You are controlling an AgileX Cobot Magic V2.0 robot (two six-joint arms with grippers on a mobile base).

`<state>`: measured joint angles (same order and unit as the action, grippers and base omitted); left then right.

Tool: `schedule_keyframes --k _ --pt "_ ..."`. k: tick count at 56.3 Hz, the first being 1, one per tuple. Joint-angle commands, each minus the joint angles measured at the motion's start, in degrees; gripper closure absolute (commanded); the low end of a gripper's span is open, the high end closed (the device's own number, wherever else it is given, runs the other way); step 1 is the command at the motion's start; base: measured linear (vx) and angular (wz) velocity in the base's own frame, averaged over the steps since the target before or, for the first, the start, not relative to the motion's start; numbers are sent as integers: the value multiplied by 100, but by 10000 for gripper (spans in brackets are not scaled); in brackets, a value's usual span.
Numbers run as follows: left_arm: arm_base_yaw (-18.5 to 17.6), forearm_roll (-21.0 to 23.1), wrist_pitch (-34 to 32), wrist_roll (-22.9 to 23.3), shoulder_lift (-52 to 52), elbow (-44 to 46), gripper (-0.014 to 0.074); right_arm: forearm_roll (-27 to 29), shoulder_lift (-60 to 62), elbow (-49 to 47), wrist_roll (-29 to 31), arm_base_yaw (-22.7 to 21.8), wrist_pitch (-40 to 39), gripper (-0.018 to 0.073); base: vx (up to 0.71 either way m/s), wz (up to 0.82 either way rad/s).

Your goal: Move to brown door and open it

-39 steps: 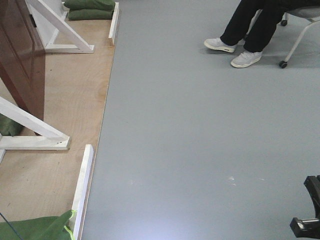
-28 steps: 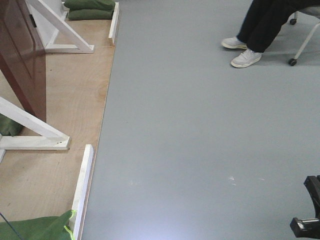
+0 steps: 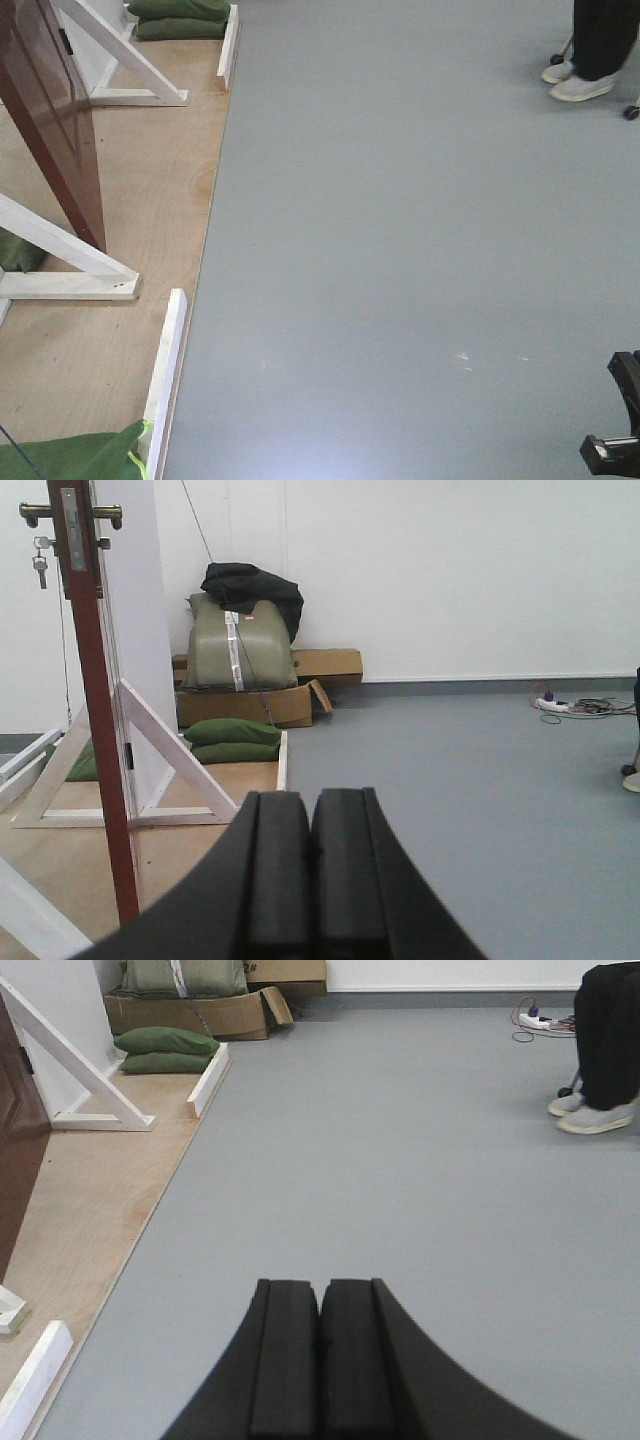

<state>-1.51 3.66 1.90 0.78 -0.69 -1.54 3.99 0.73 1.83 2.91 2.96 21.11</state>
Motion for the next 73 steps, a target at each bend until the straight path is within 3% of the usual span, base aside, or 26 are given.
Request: schedule_keyframes --k 1,36,73 --pt "-26 40 -469 38 -78 100 530 -19 32 25 37 13 -440 559 0 0" --pt "-26 40 -469 38 -78 100 530 -19 32 25 37 13 -446 559 6 2" --pt "-21 40 -469 38 -78 100 530 -19 32 25 37 13 -446 559 28 4"
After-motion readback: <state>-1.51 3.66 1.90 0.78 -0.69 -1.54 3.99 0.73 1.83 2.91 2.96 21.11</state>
